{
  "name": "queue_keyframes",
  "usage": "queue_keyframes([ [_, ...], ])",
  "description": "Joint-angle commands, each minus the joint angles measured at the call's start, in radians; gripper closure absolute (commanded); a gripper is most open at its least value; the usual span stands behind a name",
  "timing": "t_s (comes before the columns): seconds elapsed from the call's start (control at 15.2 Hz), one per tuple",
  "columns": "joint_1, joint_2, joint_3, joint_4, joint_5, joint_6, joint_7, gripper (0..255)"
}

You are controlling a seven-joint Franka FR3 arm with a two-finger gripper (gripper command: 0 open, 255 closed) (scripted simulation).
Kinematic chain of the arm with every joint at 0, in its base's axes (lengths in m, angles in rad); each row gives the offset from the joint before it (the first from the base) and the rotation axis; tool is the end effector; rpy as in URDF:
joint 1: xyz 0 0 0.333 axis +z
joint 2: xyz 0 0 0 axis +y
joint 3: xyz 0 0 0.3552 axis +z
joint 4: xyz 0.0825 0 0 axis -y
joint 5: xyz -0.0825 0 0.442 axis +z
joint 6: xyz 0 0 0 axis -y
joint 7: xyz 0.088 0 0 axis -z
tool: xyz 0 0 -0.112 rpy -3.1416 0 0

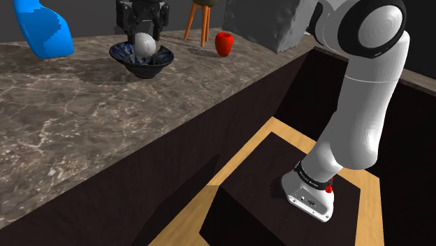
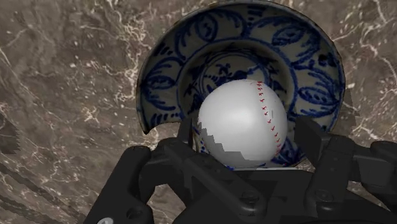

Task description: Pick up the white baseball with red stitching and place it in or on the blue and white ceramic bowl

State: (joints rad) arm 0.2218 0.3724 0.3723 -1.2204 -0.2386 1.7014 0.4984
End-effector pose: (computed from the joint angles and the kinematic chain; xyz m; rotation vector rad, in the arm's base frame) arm 0.6586 0.3491 0.6194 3.1045 0.1226 0.2606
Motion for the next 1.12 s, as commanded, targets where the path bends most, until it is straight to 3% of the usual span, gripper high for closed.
queue_keyframes([
  [0.0,0.000,0.000,0.000,0.000,0.000,0.000,0.000,0],
  [0.26,0.000,0.000,0.000,0.000,0.000,0.000,0.000,0],
  [0.53,0.033,0.034,0.002,0.183,-0.015,-0.149,-0.007,0],
  [1.06,0.034,0.034,0.002,0.183,-0.015,-0.148,-0.007,0],
])
